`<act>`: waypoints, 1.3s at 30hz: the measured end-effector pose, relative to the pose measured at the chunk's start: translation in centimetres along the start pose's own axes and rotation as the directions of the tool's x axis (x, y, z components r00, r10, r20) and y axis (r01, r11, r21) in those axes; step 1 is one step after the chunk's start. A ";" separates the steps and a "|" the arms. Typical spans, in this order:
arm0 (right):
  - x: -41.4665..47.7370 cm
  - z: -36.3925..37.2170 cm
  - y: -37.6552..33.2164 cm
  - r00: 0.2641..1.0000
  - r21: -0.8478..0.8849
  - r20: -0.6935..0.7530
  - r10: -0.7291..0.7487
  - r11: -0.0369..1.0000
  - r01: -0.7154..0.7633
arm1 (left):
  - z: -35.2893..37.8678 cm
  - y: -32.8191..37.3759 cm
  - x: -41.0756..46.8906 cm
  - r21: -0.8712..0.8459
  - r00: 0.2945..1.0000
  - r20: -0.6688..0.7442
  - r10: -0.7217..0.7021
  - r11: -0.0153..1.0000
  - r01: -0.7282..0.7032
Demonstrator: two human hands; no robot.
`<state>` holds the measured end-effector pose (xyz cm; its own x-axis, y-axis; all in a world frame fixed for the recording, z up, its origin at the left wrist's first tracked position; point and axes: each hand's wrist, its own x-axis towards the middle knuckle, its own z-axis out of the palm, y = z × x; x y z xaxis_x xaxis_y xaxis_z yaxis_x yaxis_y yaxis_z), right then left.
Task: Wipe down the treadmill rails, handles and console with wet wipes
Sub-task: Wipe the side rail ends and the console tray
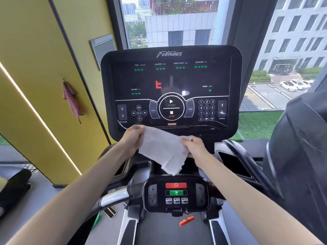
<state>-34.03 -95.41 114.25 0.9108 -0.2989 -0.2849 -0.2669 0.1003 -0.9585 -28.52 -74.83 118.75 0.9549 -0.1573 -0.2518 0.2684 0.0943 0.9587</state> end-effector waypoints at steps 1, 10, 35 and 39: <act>-0.2 0.0 -0.1 1.000 -0.048 0.016 -0.010 0.999 0.010 | -0.3 0.3 0.1 0.028 0.999 0.035 0.017 0.999 -0.018; -0.4 0.9 -2.7 0.833 -0.092 0.533 -0.151 0.968 0.235 | 0.8 5.0 -1.6 0.299 0.878 0.478 -0.018 0.944 -0.143; 0.0 -0.8 -5.9 0.845 0.050 0.477 -0.240 0.968 0.247 | -2.0 2.3 -2.6 0.223 0.904 0.370 0.217 0.923 -0.313; -0.1 -0.9 -5.6 0.860 0.080 0.470 -0.200 0.980 0.185 | -2.2 2.7 -2.6 0.301 0.896 0.389 0.214 0.890 -0.343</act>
<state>-32.90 -96.83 119.67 0.9844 0.1692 -0.0473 -0.0681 0.1189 -0.9906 -30.00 -71.97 121.73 0.8639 -0.5027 0.0311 -0.1272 -0.1580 0.9792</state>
